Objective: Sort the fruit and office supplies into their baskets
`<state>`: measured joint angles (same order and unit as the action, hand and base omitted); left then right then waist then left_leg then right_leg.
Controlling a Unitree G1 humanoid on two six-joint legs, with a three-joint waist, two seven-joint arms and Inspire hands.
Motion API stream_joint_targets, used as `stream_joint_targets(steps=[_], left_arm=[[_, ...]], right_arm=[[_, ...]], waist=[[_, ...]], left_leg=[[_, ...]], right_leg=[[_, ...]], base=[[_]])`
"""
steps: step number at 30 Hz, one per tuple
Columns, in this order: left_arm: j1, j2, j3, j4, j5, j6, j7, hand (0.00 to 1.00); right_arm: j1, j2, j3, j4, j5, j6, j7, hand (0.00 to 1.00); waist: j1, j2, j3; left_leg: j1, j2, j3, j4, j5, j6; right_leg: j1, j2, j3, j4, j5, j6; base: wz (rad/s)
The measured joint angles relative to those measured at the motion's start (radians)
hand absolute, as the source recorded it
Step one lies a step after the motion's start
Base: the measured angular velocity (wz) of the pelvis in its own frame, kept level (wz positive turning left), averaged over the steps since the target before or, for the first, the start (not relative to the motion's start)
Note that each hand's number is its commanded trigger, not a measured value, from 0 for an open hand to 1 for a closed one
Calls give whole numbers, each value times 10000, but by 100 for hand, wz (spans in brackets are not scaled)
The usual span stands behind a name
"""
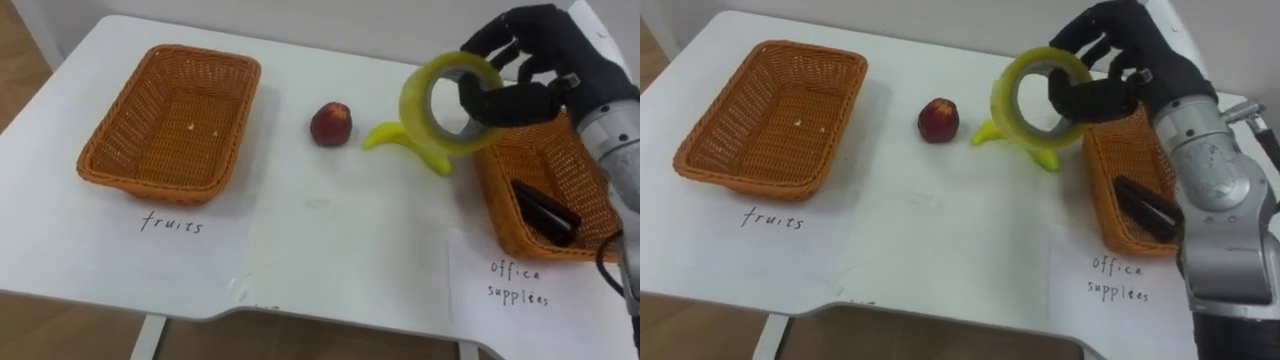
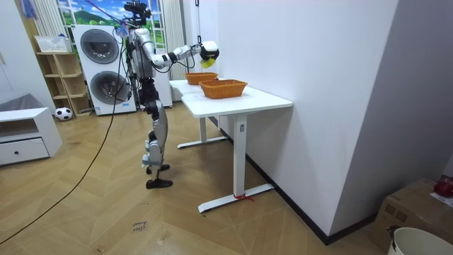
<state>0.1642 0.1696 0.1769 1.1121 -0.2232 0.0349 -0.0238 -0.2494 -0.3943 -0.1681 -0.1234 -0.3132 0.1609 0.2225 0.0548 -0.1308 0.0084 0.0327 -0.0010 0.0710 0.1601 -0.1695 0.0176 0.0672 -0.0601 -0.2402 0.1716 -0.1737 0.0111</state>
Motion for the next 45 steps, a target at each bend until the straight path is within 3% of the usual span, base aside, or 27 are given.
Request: stream_joint_targets(steps=[14,17,23,31,38,45], left_arm=[[216,4,434,61,4,67,5,0],[270,3,512,62,0,99,52,0],[296,1,450,87,0,100,228,0],[420,49,361,89,0,100,324,0],[447,111,368,68,-2,99,320,0],[413,134,361,69,1,104,325,0]], right_arm=[[-18,-668,-231,790,748,81,-299,100],[-18,-696,-274,867,724,91,-364,100],[-19,-698,-303,1699,753,71,-648,100],[-20,-945,-304,3813,786,93,-693,100],[-21,-1092,-307,4051,816,163,-683,100],[-22,-1092,-307,4058,933,155,-682,100]], waist=[[-314,-14,-12],[-519,-33,-31],[-729,19,-199],[-813,-19,-171],[-827,-174,-90],[-780,-202,-88]], left_leg=[[-62,58,344,-36,-20,-11],[-74,54,339,-35,-20,-12],[-23,51,364,10,-19,-12],[83,111,547,-20,-19,-12],[54,110,596,-62,-19,-13],[39,102,599,-94,-20,-14]], right_leg=[[-336,76,333,141,12,-20],[-332,75,379,142,12,-20],[-274,71,425,149,13,-21],[-258,116,507,185,59,-74],[-326,118,522,151,60,-76],[-338,113,510,129,54,-65]], base=[[-8],[1],[-1],[-6],[-2],[1]])
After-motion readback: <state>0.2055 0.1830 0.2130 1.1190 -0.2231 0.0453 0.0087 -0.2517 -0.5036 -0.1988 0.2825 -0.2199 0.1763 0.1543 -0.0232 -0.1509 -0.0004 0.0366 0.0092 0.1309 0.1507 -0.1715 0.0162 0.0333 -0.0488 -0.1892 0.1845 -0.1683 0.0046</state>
